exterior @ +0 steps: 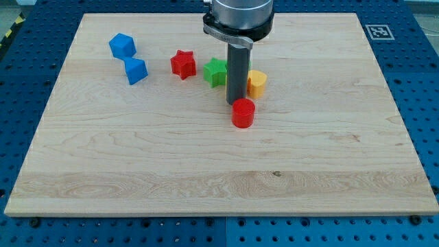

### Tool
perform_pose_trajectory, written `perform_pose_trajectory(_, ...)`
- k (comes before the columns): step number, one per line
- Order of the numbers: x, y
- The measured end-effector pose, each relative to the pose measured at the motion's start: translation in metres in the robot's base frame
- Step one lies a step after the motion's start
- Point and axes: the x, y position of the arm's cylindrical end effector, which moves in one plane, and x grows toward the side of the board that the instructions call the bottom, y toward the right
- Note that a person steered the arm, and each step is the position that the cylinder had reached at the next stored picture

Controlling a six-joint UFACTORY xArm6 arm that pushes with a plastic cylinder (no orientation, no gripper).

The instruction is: Move green blocks to the top of the heart

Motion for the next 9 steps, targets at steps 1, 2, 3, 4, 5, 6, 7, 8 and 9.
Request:
perform_pose_trajectory(1, 0.000, -0.046)
perform_pose_trajectory(2, -0.014, -0.068)
perform_pose_trajectory(3, -0.051, -0.063)
perform_pose_trajectory(4, -0.068, -0.062)
perform_pose_trajectory(5, -0.074, -0.066)
perform_pose_trajectory(6, -0.084, -0.026)
perform_pose_trajectory(7, -0.084, 0.036)
perform_pose_trajectory(8, -0.084, 0.057)
perform_pose_trajectory(9, -0.084, 0.058)
